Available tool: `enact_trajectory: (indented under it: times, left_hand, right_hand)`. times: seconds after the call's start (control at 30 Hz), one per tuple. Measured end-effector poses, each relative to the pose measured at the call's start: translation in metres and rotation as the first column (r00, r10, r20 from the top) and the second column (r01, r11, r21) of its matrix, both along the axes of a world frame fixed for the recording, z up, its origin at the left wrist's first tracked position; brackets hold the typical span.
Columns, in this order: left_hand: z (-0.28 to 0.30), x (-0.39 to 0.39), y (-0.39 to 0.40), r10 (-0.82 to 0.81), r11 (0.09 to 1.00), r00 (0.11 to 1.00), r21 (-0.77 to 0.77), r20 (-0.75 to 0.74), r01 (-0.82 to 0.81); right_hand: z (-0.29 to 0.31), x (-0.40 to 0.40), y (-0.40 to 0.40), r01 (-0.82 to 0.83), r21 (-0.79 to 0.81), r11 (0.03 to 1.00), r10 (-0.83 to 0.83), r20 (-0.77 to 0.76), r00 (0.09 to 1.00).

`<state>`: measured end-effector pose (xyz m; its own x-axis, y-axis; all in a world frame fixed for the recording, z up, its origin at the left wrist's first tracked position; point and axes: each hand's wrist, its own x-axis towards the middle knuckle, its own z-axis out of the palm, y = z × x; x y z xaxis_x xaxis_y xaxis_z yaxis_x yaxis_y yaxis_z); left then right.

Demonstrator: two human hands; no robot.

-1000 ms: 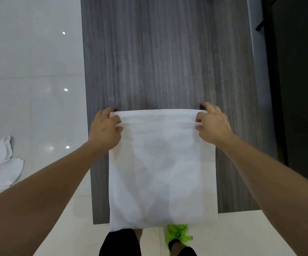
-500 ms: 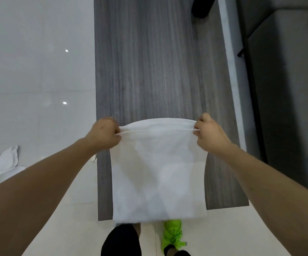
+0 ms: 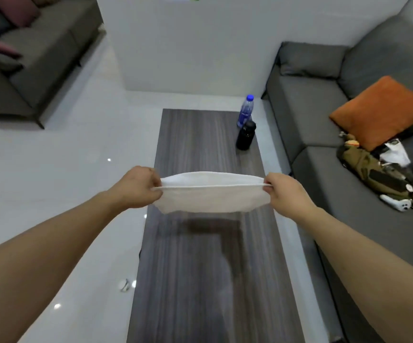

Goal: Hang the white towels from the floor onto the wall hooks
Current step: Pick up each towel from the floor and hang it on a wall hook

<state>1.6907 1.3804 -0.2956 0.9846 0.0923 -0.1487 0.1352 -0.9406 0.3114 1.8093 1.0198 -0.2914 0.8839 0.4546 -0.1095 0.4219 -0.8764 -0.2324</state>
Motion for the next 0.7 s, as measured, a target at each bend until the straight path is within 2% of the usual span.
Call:
enact_trajectory:
  times: [0.27,0.43,0.5,0.57,0.63,0.7]
  left_hand:
    - [0.087,-0.052,-0.025,-0.022,0.998,0.997,0.059,0.068,0.018]
    - [0.119,-0.092,-0.043,0.045,0.999,0.993,0.026,0.112,-0.048]
    - [0.123,-0.108,-0.056,0.087,0.996,0.995,0.011,0.049,-0.087]
    - [0.118,-0.121,-0.071,0.116,0.993,0.989,0.046,-0.088,-0.112]
    - [0.112,-0.129,-0.087,0.082,0.994,0.967,0.093,-0.24,-0.061]
    - [0.113,-0.129,-0.108,0.028,0.999,0.956,0.037,-0.291,-0.018]
  right_hand:
    - [0.072,-0.037,-0.023,-0.061,0.012,0.998,0.059,0.116,0.992]
    - [0.102,-0.06,-0.043,-0.08,0.07,0.994,0.068,0.161,0.985]
    - [0.111,-0.07,-0.05,-0.089,0.079,0.993,0.075,0.17,0.983]
    - [0.121,-0.08,-0.054,-0.112,0.079,0.991,0.098,0.167,0.981]
    - [0.132,-0.089,-0.054,-0.151,0.089,0.985,0.133,0.183,0.974]
    - [0.146,-0.099,-0.049,-0.194,0.086,0.977,0.175,0.194,0.965]
